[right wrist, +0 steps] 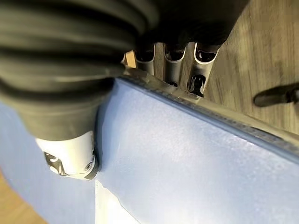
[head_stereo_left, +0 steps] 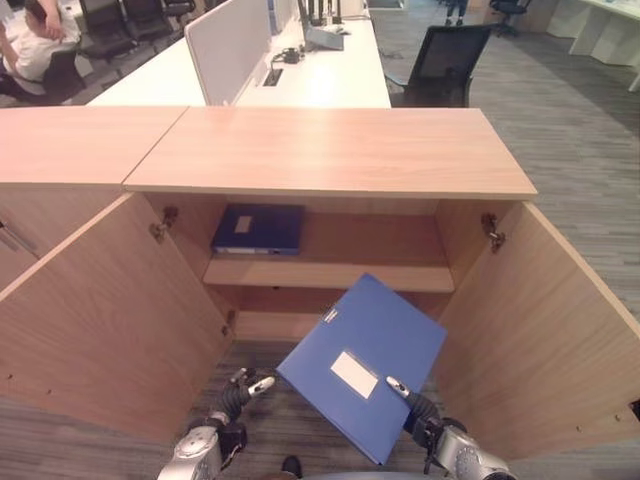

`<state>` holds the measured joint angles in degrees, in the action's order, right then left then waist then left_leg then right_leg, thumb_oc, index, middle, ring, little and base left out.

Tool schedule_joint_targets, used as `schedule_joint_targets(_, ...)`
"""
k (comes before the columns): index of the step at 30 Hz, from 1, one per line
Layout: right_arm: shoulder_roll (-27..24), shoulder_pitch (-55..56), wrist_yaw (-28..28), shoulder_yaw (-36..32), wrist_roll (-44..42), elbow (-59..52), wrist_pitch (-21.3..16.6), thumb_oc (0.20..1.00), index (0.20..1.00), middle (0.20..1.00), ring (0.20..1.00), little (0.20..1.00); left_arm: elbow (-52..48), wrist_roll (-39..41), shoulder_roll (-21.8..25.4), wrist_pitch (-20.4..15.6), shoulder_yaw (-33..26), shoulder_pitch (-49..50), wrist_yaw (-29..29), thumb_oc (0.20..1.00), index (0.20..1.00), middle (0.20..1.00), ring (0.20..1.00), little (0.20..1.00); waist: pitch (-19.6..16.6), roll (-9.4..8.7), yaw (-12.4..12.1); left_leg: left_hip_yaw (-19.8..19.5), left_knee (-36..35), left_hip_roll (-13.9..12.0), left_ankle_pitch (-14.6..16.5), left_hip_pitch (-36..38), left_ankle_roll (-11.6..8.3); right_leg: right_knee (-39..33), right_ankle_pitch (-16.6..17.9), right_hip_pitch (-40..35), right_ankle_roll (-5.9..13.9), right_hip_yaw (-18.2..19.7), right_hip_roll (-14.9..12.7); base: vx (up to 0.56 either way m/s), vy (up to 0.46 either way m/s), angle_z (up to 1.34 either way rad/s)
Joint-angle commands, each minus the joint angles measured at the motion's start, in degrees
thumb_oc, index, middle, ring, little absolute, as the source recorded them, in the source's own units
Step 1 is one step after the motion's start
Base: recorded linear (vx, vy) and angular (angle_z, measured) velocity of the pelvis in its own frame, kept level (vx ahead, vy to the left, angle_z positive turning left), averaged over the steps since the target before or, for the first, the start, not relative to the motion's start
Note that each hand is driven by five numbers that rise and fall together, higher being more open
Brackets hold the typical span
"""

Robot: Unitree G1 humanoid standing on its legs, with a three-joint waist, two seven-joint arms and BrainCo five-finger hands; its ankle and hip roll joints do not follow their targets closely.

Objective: Put the empty folder in the office cabinet

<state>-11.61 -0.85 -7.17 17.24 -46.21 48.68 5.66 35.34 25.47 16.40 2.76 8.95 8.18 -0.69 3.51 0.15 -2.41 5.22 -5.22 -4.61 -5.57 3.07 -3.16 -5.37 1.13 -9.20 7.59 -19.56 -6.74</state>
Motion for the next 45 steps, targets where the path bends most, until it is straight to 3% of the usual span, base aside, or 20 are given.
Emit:
schedule_joint_targets(1,4.2,-4.6,1.5,-1.6,-5.0,0.4,-1.8,0.200,0.200,0.200,0.200,0.200,5.5,-0.7,0.1,-0.9,-1.5,-5.6,2.7,1.000,1.000,1.000,1.000,1.000,1.1,-2.75,0.6,-2.0,0.2,-0.9,5.4,2.0,-1.14,0.6,-1.8,2.3,-3.38,4.5,4.0,0.01,-0.136,0.00)
schedule_joint_targets(5,5.0,-5.5,3.1,-1.7,-6.6,3.7,-2.6,0.200,0.200,0.200,0.200,0.200,19.6,0.0,-2.0,-0.7,-2.3,-7.5,4.7,1.000,1.000,1.000,1.000,1.000,1.2,-2.81,0.8,-1.3,0.4,-3.3,4.4,2.8,-1.98,2.0,-3.5,2.6,-4.72,5.7,6.1,0.01,-0.162,-0.02)
schedule_joint_targets(6,5.1,-5.7,3.5,-1.7,-7.1,4.3,-2.8,0.200,0.200,0.200,0.200,0.200,22.5,0.7,-2.3,-0.6,-2.5,-8.0,4.9,1.000,1.000,1.000,1.000,1.000,2.2,-3.19,0.7,-0.9,6.2,-4.2,5.2,0.4,-2.03,3.2,-4.3,2.7,-5.70,6.4,6.4,-0.02,-0.153,-0.07)
schedule_joint_targets(7,5.1,-5.7,3.5,-1.7,-7.1,4.3,-2.8,0.200,0.200,0.200,0.200,0.200,22.5,0.7,-2.3,-0.6,-2.5,-8.0,4.9,1.000,1.000,1.000,1.000,1.000,2.1,-3.19,0.7,-0.9,6.3,-4.2,5.2,0.3,-2.03,3.2,-4.3,2.8,-5.70,6.3,6.4,-0.09,-0.211,-0.02)
schedule_joint_targets(8,4.9,-5.9,3.9,-2.0,-8.1,4.4,-3.2,0.200,0.200,0.200,0.200,0.200,25.3,1.2,-2.7,-0.3,-3.0,-8.2,5.3,1.000,1.000,1.000,1.000,1.000,3.9,-3.71,0.3,-0.9,14.3,-5.0,5.7,-3.9,-1.41,4.4,-4.8,2.8,-6.68,6.6,6.3,-0.09,-0.175,0.10)
schedule_joint_targets(9,4.8,-6.2,4.2,-2.4,-9.1,5.2,-3.6,0.200,0.200,0.200,0.200,0.200,28.9,1.1,-3.4,-0.4,-3.4,-8.9,5.3,1.000,1.000,1.000,1.000,1.000,5.0,-3.62,0.1,-0.9,21.4,-5.2,3.3,-8.5,-0.30,4.7,-5.1,2.5,-7.40,6.5,6.5,-0.05,-0.196,0.24)
schedule_joint_targets(11,4.5,-6.5,4.3,-2.6,-9.3,5.7,-3.7,0.200,0.200,0.200,0.200,0.200,30.4,0.9,-3.7,-0.5,-3.7,-9.1,5.3,1.000,1.000,1.000,1.000,1.000,5.4,-3.32,0.0,-1.3,24.0,-5.2,3.3,-10.6,-0.13,4.5,-6.1,1.6,-7.31,6.7,6.8,0.03,-0.056,-0.02)
schedule_joint_targets(14,4.2,-7.0,4.0,-3.1,-9.2,6.7,-3.5,0.200,0.200,0.200,0.200,0.200,33.8,0.1,-4.0,-0.5,-4.6,-9.2,4.8,1.000,1.000,1.000,1.000,1.000,5.3,-3.46,-0.7,-1.2,22.0,-2.2,2.9,-15.4,0.42,4.0,-6.6,0.8,-7.20,6.9,6.2,0.05,0.017,-0.13)
schedule_joint_targets(15,4.0,-6.9,3.9,-3.4,-9.0,6.5,-3.6,0.200,0.200,0.200,0.200,0.200,34.2,0.3,-4.0,-0.4,-4.9,-9.1,4.8,1.000,1.000,1.000,1.000,1.000,5.5,-3.21,-1.0,-1.4,19.9,-1.2,1.2,-17.1,0.04,3.8,-6.7,0.4,-7.17,6.9,6.2,0.10,0.095,0.03)
schedule_joint_targets(16,3.5,-6.8,3.9,-4.0,-9.0,6.2,-3.7,0.200,0.200,0.200,0.200,0.200,35.4,0.3,-4.2,-0.1,-5.4,-9.1,4.4,1.000,1.000,1.000,1.000,1.000,5.4,-1.87,-1.6,-1.8,13.7,-0.3,-4.0,-18.3,-0.61,3.7,-6.3,0.3,-7.38,6.8,7.0,0.12,0.113,0.02)
schedule_joint_targets(17,3.3,-6.9,4.0,-4.2,-9.0,5.9,-4.0,0.200,0.200,0.200,0.200,0.200,36.0,0.3,-4.1,-0.2,-5.8,-9.1,4.4,1.000,1.000,1.000,1.000,1.000,5.4,-1.53,-1.9,-1.6,11.0,0.4,-4.6,-19.5,-0.85,3.7,-6.6,-0.3,-7.32,7.0,7.1,0.09,0.095,0.12)
schedule_joint_targets(21,3.1,-6.9,4.2,-4.8,-8.7,6.1,-4.4,0.200,0.200,0.200,0.200,0.200,37.9,0.6,-4.4,0.0,-7.3,-8.6,4.4,1.000,1.000,1.000,1.000,1.000,4.3,0.23,-2.5,-3.2,1.9,1.5,-6.1,-17.6,-1.15,2.5,-7.5,-2.7,-6.92,8.8,8.4,0.19,0.091,0.01)
schedule_joint_targets(25,2.8,-6.2,4.1,-5.4,-8.7,6.3,-4.4,0.200,0.200,0.200,0.200,0.200,38.4,-0.7,-4.2,0.0,-7.7,-8.0,4.5,1.000,1.000,1.000,1.000,1.000,2.1,0.84,-2.2,-2.4,0.8,0.7,-7.7,-14.4,-1.45,1.2,-8.6,-4.5,-6.68,9.4,8.0,0.21,0.111,-0.50)
schedule_joint_targets(34,3.1,-6.6,4.0,-6.7,-9.6,7.6,-3.9,0.200,0.200,0.200,0.200,0.200,38.4,-1.7,-4.1,-0.1,-7.6,-7.5,5.0,1.000,1.000,1.000,1.000,1.000,0.6,0.60,-2.4,0.2,1.4,2.2,-4.7,-12.1,0.40,0.8,-8.9,-5.2,-4.05,10.2,4.0,0.17,0.148,-0.17)
schedule_joint_targets(38,3.9,-7.4,3.9,-7.6,-9.1,7.9,-3.6,0.200,0.200,0.200,0.200,0.200,38.2,-2.3,-3.6,-0.2,-7.8,-7.7,5.1,1.000,1.000,1.000,1.000,1.000,-0.9,0.17,-2.9,2.2,2.2,4.8,-0.1,-10.6,2.87,4.0,-8.1,-3.3,-0.93,11.1,-0.6,0.24,0.280,-0.30)
schedule_joint_targets(41,4.4,-7.5,3.6,-8.0,-8.5,7.2,-3.2,0.200,0.200,0.200,0.200,0.200,38.7,-4.2,-3.0,0.2,-8.2,-7.5,5.1,1.000,1.000,1.000,1.000,1.000,-0.8,0.62,-3.2,3.2,1.3,7.0,2.8,-7.0,5.04,14.6,-4.5,1.3,1.25,11.7,-4.4,0.18,0.316,-0.34)
schedule_joint_targets(42,4.2,-7.3,3.3,-7.6,-7.7,6.2,-2.9,0.200,0.200,0.200,0.200,0.200,38.7,-4.6,-2.6,0.4,-8.3,-7.1,5.1,1.000,1.000,1.000,1.000,1.000,0.5,0.95,-2.8,3.5,0.9,8.1,3.8,-5.2,6.41,23.0,-0.2,5.2,1.31,11.8,-6.2,0.06,0.271,-0.24)
schedule_joint_targets(43,4.1,-7.2,3.1,-7.2,-7.3,5.8,-3.1,0.200,0.200,0.200,0.200,0.200,38.2,-5.0,-2.5,0.3,-8.2,-6.9,4.8,1.000,1.000,1.000,1.000,1.000,0.9,1.42,-2.9,3.9,0.8,7.9,4.2,-4.8,6.59,25.3,0.6,6.6,0.89,10.4,-6.7,0.08,0.297,-0.05)
schedule_joint_targets(44,4.0,-6.7,2.8,-6.9,-6.4,4.7,-3.2,0.200,0.200,0.200,0.200,0.200,37.7,-5.2,-2.5,0.3,-8.2,-6.1,4.5,1.000,1.000,1.000,1.000,1.000,1.9,1.76,-2.8,4.9,0.8,7.7,5.3,-3.1,6.91,28.8,1.0,9.2,0.19,6.2,-9.2,0.14,0.159,-0.16)
schedule_joint_targets(45,3.6,-6.5,2.2,-6.8,-6.1,4.1,-3.1,0.200,0.200,0.200,0.200,0.200,37.2,-4.8,-2.5,0.1,-8.3,-5.9,4.4,1.000,1.000,1.000,1.000,1.000,2.9,2.34,-2.7,4.9,0.6,7.0,6.1,-2.0,6.27,25.8,-1.5,10.7,-0.19,2.9,-9.4,0.13,0.085,-0.07)
